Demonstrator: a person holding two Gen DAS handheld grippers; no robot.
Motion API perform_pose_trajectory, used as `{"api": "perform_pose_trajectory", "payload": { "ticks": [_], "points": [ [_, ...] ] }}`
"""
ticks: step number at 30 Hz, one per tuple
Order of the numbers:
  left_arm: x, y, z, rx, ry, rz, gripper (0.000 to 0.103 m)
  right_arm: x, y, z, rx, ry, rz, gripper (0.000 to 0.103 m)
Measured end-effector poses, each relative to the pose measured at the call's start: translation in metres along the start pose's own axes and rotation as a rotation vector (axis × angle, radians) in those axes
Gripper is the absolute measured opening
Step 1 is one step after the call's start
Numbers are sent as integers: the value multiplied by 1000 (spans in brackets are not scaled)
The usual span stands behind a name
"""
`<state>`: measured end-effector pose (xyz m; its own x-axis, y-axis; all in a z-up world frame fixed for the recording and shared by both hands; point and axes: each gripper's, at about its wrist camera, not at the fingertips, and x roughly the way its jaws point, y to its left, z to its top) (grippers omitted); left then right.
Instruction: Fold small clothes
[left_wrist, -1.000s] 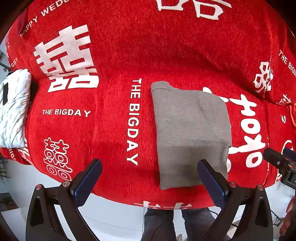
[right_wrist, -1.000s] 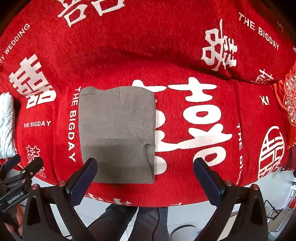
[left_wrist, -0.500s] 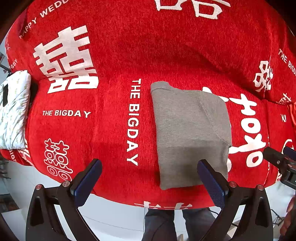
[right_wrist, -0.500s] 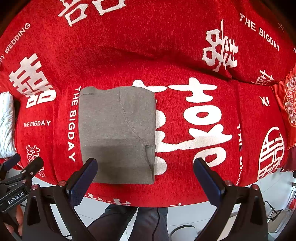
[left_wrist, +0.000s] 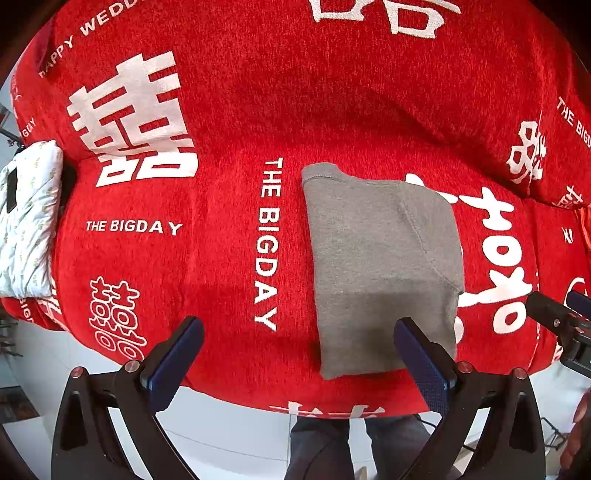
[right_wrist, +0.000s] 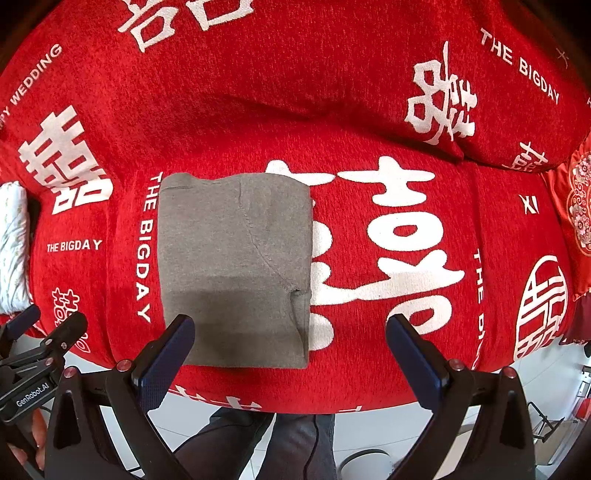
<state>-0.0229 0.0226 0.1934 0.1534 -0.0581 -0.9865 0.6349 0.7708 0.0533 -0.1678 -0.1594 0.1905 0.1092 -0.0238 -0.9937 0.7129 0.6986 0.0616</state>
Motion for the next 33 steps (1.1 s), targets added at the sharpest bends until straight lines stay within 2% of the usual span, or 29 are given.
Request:
{"api": "perform_pose_trajectory", "payload": {
  "ticks": [29,33],
  "points": [
    [2,-1,4,6,-5,7,103,0,2,1,1,-1,-1,103],
    [1,-4,4,16,-29,20,103,0,2,1,2,-1,-1,103]
  ]
}}
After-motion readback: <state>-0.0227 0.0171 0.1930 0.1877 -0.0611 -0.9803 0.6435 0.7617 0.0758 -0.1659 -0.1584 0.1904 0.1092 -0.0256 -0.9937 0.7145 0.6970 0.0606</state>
